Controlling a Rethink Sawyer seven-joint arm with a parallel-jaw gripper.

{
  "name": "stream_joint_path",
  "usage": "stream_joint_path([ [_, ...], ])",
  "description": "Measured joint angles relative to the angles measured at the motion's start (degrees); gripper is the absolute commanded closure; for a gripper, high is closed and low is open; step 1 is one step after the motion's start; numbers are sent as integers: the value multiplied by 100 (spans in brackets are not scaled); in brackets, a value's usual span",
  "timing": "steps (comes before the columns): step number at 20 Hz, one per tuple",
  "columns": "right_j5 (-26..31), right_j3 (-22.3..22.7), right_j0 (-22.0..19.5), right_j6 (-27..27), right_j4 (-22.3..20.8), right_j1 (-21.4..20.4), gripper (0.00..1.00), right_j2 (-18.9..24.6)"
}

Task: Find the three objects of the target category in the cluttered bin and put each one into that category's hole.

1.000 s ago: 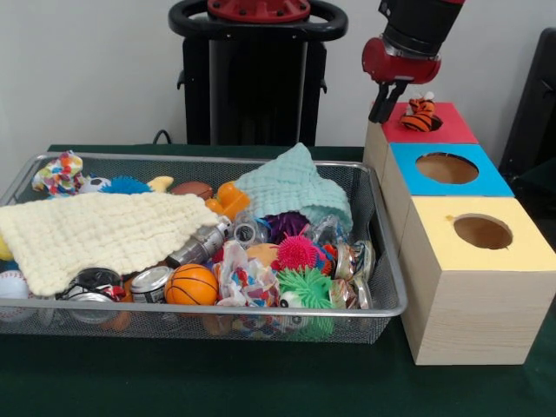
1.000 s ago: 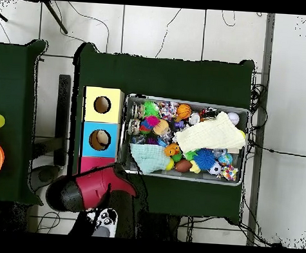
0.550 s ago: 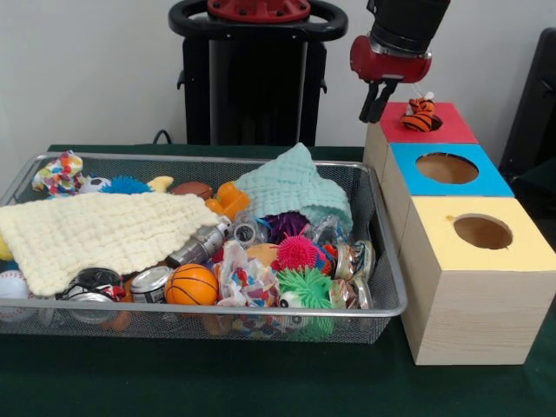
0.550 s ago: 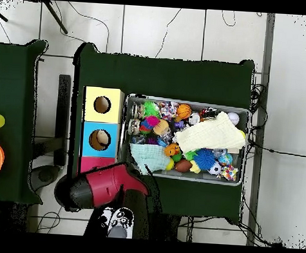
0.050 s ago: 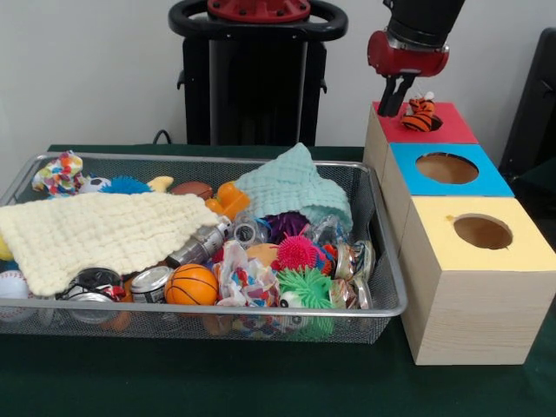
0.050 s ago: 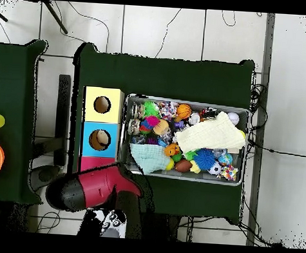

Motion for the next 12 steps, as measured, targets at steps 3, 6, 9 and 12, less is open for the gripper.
stream_joint_path([
  [3,214,53,63,0,79,-78,100,33],
  [6,251,73,97,0,79,-92,100,34],
  [9,251,74,123,0,80,-69,100,34],
  [12,251,75,144,0,80,-40,100,34],
])
